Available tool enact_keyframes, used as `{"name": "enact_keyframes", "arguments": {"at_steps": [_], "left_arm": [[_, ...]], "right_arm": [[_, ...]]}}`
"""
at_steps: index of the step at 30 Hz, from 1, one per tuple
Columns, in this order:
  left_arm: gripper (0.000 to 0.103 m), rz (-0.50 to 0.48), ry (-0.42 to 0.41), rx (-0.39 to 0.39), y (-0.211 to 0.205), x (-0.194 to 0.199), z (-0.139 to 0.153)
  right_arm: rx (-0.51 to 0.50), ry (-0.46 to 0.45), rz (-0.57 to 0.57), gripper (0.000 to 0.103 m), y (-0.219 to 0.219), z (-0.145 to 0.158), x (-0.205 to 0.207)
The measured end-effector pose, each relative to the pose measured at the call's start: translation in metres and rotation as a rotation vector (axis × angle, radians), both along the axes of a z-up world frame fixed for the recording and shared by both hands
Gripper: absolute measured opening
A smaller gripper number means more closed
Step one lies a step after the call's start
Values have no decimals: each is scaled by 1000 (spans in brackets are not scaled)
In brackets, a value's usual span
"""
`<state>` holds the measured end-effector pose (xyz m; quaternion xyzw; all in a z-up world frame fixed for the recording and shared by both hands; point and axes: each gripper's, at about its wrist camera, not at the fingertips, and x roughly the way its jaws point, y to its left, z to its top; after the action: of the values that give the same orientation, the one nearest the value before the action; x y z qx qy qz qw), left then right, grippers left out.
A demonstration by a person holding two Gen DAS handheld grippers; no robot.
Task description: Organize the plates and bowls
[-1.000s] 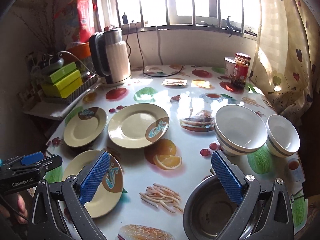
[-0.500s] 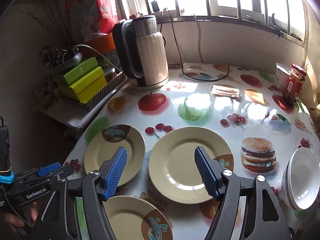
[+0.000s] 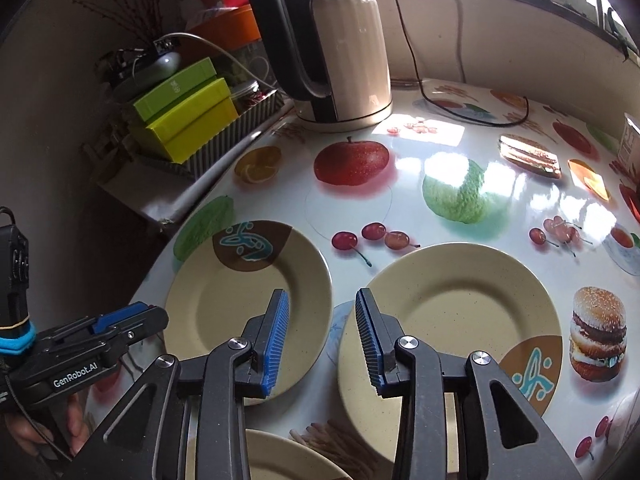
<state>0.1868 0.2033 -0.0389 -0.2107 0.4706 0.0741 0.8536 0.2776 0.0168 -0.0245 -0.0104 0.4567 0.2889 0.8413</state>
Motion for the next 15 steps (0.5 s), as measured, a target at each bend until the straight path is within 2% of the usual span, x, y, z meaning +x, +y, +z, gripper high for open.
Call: {"name": "enact_keyframes", "arguments": {"at_steps": [8,12,15], "left_arm": [[41,5,15,-27,3,4,-8],[41,10,17,-41,5,6,-11],[37,6,16,-47,5,7,-13]], "right_arm": [[27,62,2,34,5,-14,15],[33,60,10,31,8,-14,16],[34,68,15,29,9,-17,19]]}}
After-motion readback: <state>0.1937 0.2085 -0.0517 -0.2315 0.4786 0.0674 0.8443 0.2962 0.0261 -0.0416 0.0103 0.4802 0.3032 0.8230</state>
